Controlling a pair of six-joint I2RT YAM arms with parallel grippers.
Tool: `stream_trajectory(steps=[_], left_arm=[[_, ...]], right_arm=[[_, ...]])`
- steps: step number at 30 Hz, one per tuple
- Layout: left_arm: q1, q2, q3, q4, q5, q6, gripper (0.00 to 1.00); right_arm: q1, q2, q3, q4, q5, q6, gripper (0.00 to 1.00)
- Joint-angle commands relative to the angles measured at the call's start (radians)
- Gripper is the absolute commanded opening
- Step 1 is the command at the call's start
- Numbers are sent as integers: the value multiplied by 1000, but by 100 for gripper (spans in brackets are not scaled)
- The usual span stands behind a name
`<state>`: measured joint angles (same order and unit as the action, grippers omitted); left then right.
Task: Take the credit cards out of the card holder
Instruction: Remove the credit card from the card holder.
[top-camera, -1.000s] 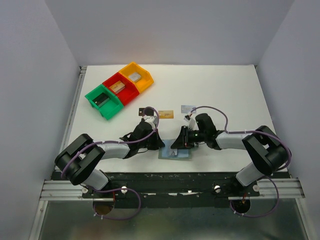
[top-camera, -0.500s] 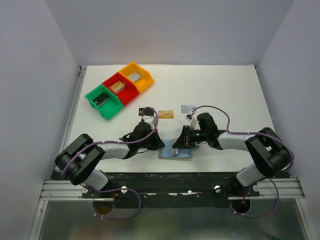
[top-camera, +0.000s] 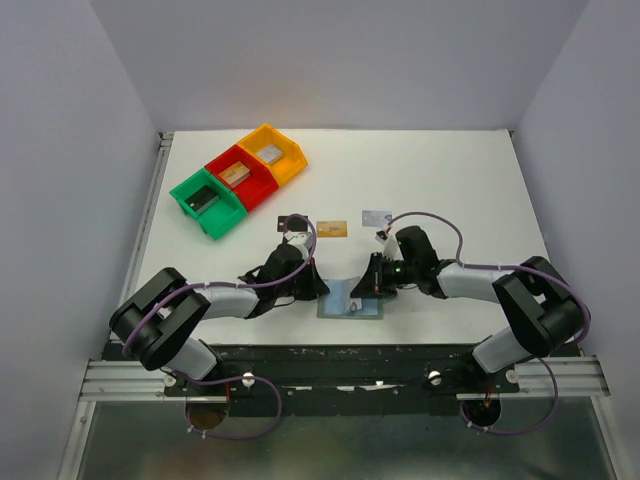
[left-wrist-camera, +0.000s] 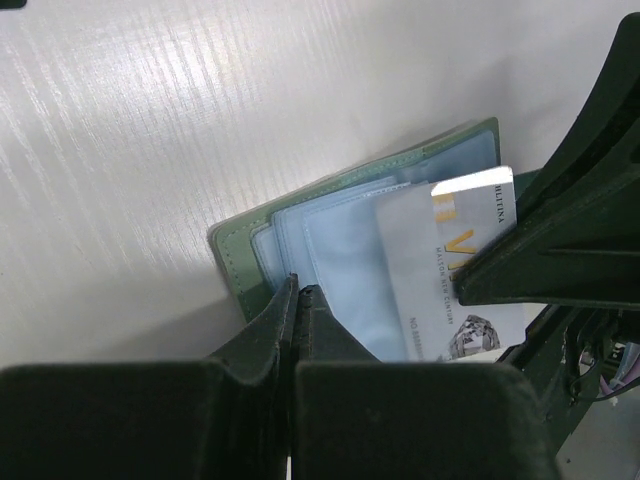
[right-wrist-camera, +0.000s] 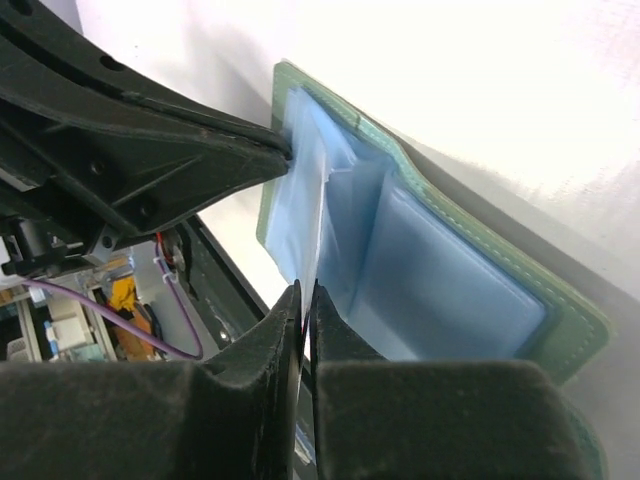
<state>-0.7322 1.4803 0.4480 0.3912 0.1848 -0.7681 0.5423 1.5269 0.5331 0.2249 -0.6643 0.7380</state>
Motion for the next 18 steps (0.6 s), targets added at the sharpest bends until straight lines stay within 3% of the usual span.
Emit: stream_trajectory(steps=[1, 6, 18], left_arm=[[7, 12, -38, -95, -18, 16, 0], [8, 3, -42, -98, -22, 16, 0], [8, -12, -49, -100, -28, 16, 0]], right_arm=[[-10, -24, 19, -79, 52, -34, 12], [-19, -25, 31, -131, 75, -54, 0], [-44, -99, 116, -398, 186, -150, 0]])
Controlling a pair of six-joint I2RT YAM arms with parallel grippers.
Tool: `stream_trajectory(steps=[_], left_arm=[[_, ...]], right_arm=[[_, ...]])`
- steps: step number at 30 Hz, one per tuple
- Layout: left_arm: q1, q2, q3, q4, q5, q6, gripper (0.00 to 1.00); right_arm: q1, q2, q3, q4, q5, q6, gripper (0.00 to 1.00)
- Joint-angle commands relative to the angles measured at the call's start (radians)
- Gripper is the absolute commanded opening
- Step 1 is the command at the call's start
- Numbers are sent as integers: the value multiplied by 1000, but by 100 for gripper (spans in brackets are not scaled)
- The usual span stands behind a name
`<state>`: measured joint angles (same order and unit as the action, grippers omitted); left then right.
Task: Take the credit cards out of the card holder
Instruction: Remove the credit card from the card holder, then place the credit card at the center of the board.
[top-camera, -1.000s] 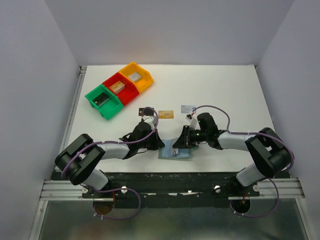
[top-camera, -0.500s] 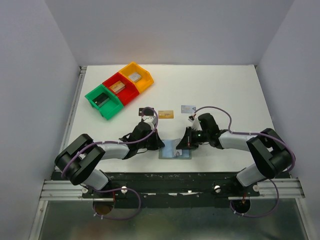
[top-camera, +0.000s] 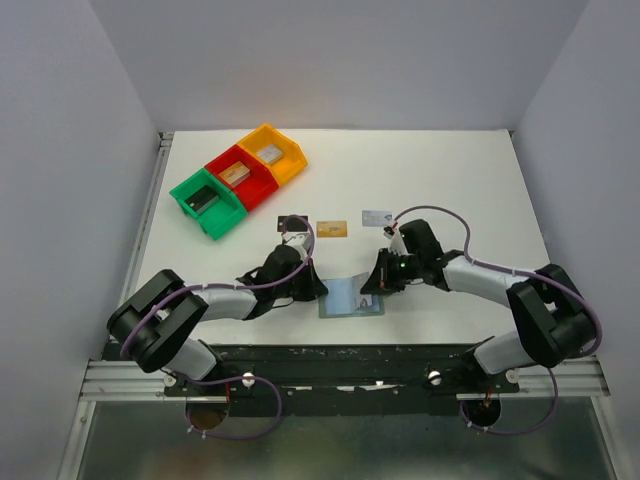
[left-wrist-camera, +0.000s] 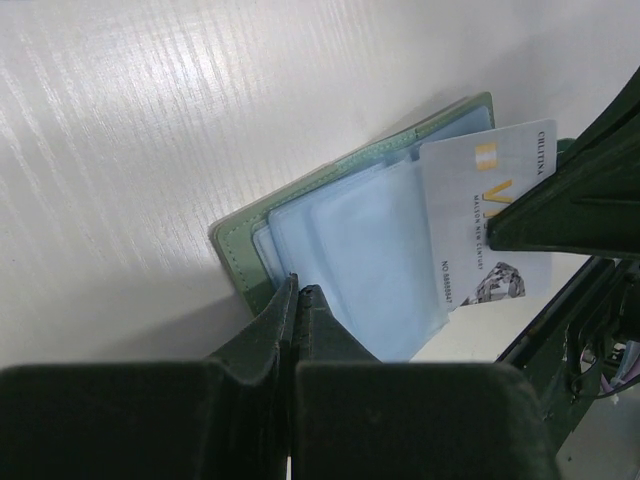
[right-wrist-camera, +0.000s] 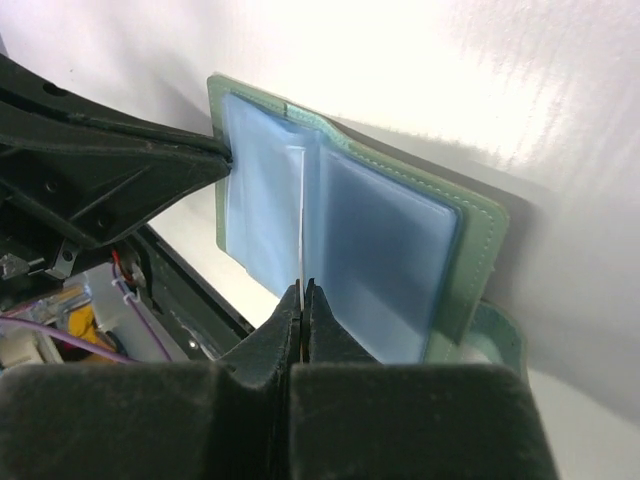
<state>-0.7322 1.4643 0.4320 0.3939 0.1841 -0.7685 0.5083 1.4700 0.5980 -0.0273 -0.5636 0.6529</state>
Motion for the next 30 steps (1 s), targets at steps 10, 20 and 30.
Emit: stream_trajectory(steps=[10, 20, 30], left_arm=[[8, -45, -44, -104, -34, 29, 0], [10, -252, -12, -98, -37, 57, 59], [48, -630, 16, -49, 173, 136, 90]], right_arm=[[-13, -192, 124, -324, 171, -145, 1], [-13, -419, 146, -339, 129, -260, 0], [119, -396, 275, -393, -277, -436, 0]])
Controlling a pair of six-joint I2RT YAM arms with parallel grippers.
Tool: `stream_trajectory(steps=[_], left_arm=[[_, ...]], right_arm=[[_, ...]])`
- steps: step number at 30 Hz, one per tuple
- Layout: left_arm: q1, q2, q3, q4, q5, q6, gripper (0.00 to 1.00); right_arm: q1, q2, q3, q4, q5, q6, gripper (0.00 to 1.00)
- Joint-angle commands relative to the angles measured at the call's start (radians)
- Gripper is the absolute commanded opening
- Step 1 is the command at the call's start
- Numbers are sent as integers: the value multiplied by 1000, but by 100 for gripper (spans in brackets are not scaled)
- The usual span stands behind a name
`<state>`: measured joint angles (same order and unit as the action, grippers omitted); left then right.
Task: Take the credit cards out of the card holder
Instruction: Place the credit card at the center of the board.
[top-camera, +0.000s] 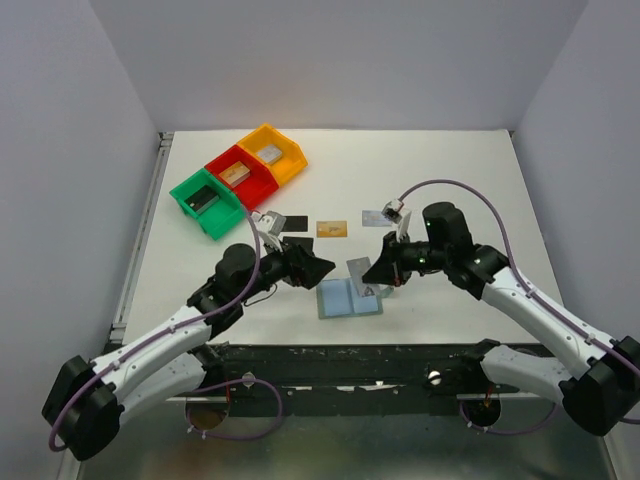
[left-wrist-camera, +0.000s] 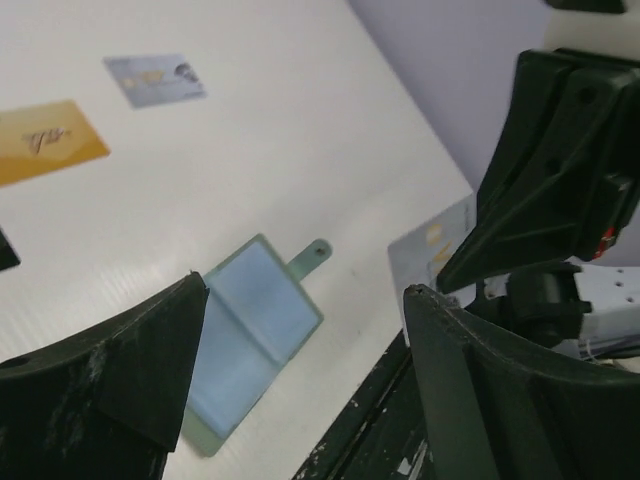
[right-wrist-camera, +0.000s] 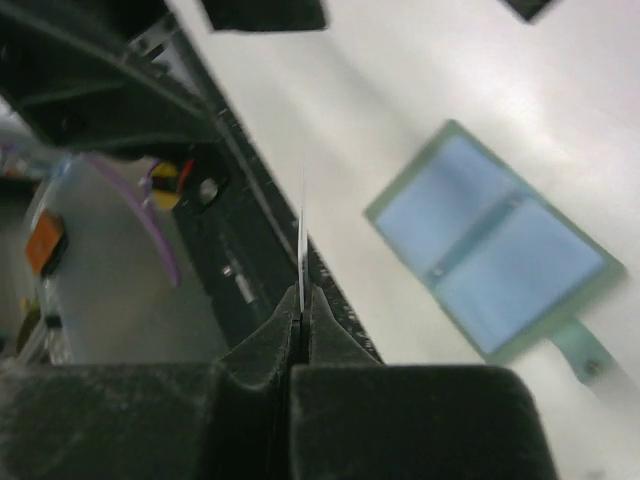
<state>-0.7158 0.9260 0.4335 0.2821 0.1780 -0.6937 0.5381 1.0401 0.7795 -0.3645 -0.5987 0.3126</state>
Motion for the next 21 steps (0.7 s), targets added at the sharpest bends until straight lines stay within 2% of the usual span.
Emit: stream_trajectory(steps=[1, 4, 7, 13, 17, 21], left_arm=[[44, -110, 19, 68, 246, 65, 90], [81, -174, 25, 57, 363, 62, 89], [113, -208, 4, 127, 467, 33, 89], [119, -136, -9, 316, 667, -75, 85], [118, -87, 1, 371, 741, -106, 81], [113, -49, 22, 339, 752, -93, 71]], right_arm=[[121, 44, 119, -88, -251, -124, 0], [152, 55, 159, -154, -274, -176, 0], [169, 57, 178, -168, -326, -184, 0], [201, 101, 230, -215, -317, -208, 0], [217, 124, 251, -234, -311, -214, 0], [229, 132, 273, -244, -305, -219, 0]])
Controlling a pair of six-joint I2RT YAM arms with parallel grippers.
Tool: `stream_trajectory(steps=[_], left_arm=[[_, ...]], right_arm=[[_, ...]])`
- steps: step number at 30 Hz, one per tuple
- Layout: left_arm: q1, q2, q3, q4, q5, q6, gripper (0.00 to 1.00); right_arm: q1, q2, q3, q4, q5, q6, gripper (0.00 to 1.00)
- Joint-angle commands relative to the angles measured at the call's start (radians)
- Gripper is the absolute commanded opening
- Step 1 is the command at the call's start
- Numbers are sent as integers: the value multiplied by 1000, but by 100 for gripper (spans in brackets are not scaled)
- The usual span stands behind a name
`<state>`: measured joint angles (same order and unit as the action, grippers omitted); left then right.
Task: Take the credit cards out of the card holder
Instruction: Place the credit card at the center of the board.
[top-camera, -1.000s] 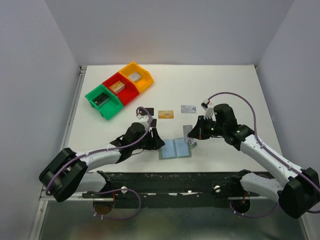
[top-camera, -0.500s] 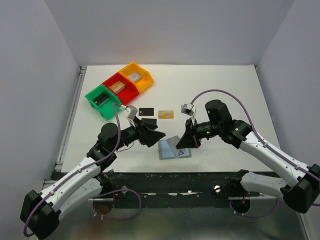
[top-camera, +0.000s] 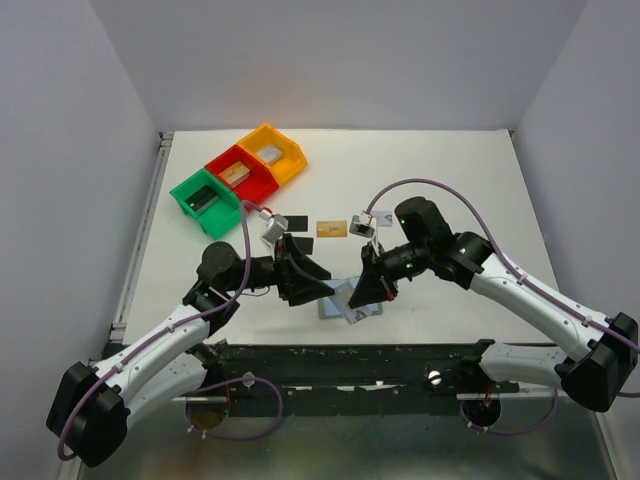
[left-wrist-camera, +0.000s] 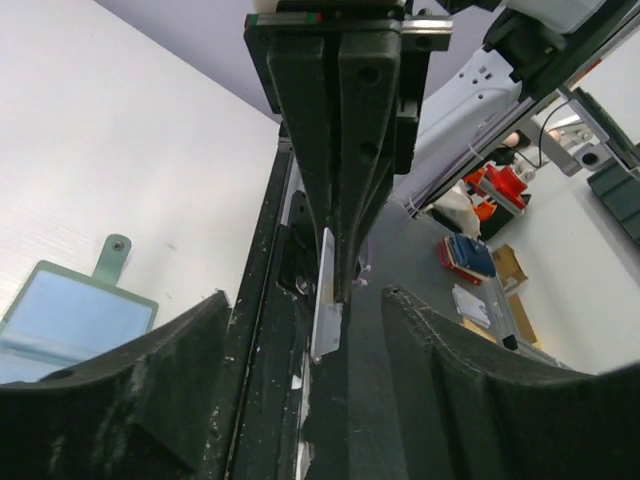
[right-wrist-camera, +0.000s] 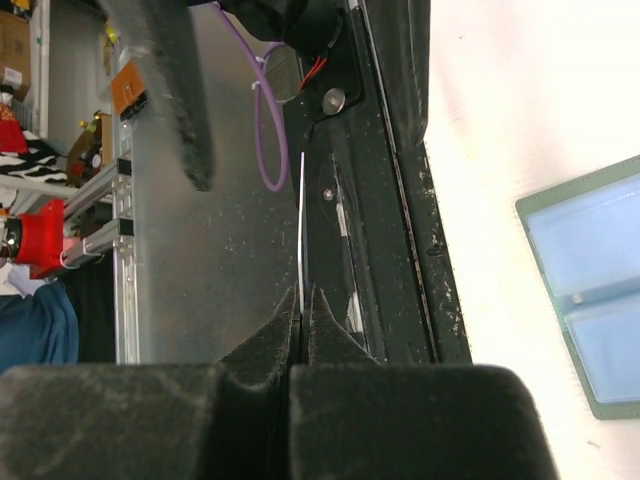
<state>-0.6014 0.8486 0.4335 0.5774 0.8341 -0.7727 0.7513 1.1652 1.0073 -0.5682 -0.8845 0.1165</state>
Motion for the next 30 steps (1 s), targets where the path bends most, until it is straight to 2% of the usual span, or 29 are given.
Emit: stream_trajectory(steps=[1, 9, 17, 21, 22, 23, 24, 25, 26, 28, 30], left_arm=[[-4, 35, 22, 38, 95, -11, 68], [-49, 56, 31, 4, 97, 26, 50], [-63, 60, 39, -30, 80, 44, 20], [-66, 56, 39, -30, 76, 46, 0], [-66, 55, 39, -33, 69, 44, 0], [-66, 55, 36, -31, 66, 44, 0], [-66, 52, 33, -28, 62, 44, 0], [-67, 47, 28, -33, 40, 46, 0], [-66, 38, 22, -42, 14, 53, 0], [-64, 6, 2, -68, -74, 67, 0], [-63, -43, -30, -53, -198, 56, 0]], right_arm=[[20, 10, 50, -48, -16, -26, 0], [26, 33, 79, -75, -5, -44, 0], [31, 33, 85, -87, 9, -49, 0], [31, 28, 85, -88, 16, -49, 1], [33, 27, 85, -88, 25, -43, 0], [33, 25, 86, -87, 41, -35, 6], [33, 24, 91, -84, 56, -28, 26], [33, 24, 94, -84, 88, -17, 41], [31, 21, 99, -84, 140, 7, 50], [29, 1, 108, -84, 293, 57, 56], [10, -59, 87, -24, 415, 116, 59]])
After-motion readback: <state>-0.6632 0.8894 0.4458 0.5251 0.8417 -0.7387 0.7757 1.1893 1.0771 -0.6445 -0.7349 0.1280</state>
